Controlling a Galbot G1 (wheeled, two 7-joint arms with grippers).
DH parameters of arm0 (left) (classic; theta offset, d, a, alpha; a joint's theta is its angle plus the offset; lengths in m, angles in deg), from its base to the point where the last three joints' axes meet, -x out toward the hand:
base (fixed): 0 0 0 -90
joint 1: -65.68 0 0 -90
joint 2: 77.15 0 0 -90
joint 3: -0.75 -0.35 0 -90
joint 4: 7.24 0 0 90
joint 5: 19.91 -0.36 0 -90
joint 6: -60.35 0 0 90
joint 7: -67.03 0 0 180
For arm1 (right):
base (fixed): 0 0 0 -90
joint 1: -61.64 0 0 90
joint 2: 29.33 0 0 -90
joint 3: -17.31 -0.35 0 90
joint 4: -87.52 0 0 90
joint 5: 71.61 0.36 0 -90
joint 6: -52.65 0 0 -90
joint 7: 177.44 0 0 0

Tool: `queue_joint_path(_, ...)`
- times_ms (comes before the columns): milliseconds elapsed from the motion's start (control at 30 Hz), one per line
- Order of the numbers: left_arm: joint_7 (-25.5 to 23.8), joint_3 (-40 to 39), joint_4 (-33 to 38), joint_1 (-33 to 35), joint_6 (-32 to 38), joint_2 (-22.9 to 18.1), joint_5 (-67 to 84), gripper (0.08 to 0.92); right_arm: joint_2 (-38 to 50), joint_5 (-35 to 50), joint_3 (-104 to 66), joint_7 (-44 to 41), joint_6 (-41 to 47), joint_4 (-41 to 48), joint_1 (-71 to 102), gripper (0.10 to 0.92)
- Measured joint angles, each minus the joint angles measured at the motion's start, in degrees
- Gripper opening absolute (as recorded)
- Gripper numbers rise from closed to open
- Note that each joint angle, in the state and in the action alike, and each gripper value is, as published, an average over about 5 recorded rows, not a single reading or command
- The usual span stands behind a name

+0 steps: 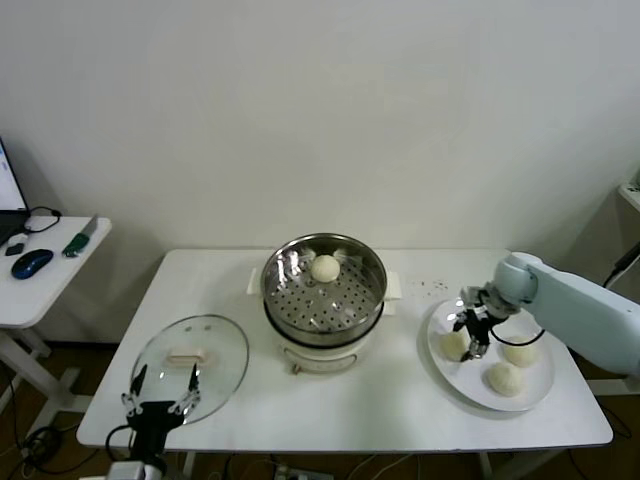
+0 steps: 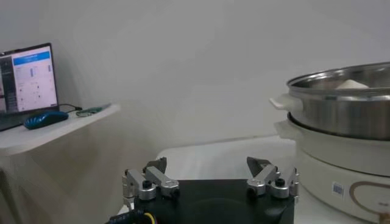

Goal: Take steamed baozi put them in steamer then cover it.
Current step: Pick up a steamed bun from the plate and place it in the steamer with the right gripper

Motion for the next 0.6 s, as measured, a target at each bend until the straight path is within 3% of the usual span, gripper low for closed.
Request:
queue_joint_path(267,0.0,-0.2,0.7,0.2,-0.1,0.0,-0.1,0.823,-0.3,4.9,3.9,0.9,1.2,-1.1,-6.3,0.679)
queue_joint_path(600,0.0,-1.7,1.9,0.5,-0.3,-0.4,-0.9,0.823,-4.9,17.6,14.9,2.4,3.5,-2.4,-23.5,0.679)
